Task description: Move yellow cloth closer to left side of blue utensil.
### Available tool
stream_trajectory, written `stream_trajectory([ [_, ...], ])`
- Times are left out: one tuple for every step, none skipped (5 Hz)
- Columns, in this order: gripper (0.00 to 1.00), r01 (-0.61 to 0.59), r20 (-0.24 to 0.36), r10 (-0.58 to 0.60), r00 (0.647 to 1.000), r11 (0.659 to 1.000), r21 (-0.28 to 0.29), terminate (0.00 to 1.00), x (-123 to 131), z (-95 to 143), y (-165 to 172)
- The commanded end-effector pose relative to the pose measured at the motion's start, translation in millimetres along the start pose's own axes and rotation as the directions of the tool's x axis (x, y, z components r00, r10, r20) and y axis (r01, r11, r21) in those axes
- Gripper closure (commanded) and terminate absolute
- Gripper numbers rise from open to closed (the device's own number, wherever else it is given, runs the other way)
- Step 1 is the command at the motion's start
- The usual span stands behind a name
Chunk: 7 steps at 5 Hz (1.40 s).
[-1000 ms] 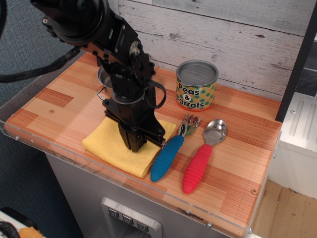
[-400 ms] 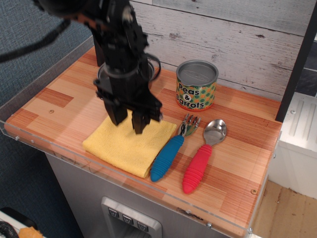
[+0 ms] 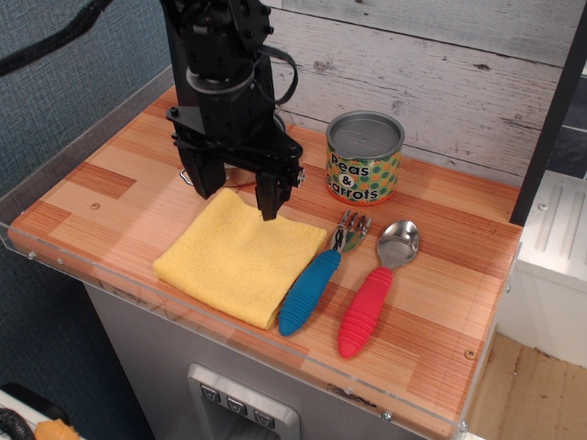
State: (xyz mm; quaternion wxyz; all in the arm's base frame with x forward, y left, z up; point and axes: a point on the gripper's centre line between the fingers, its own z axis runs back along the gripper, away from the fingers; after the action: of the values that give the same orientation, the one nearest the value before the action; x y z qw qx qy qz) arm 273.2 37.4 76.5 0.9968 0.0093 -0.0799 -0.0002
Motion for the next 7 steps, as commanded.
stream_trajectory([
  [0.00,-0.069,0.088,0.068,0.994,0.998,0.005,0.00,13,52,23],
  [0.00,-0.098,0.111,0.093,0.989,0.995,0.038,0.00,22,68,30],
  [0.00,-0.161,0.128,0.155,0.980,0.986,0.042,0.00,26,73,51],
  [0.00,-0.206,0.143,0.195,0.970,0.976,0.065,0.00,33,77,69],
  [0.00,-0.296,0.145,0.281,0.949,0.950,0.098,0.00,30,76,99],
  [0.00,-0.277,0.141,0.265,0.954,0.958,0.075,0.00,40,68,107],
  [0.00,-0.277,0.141,0.265,0.954,0.958,0.075,0.00,40,68,107],
])
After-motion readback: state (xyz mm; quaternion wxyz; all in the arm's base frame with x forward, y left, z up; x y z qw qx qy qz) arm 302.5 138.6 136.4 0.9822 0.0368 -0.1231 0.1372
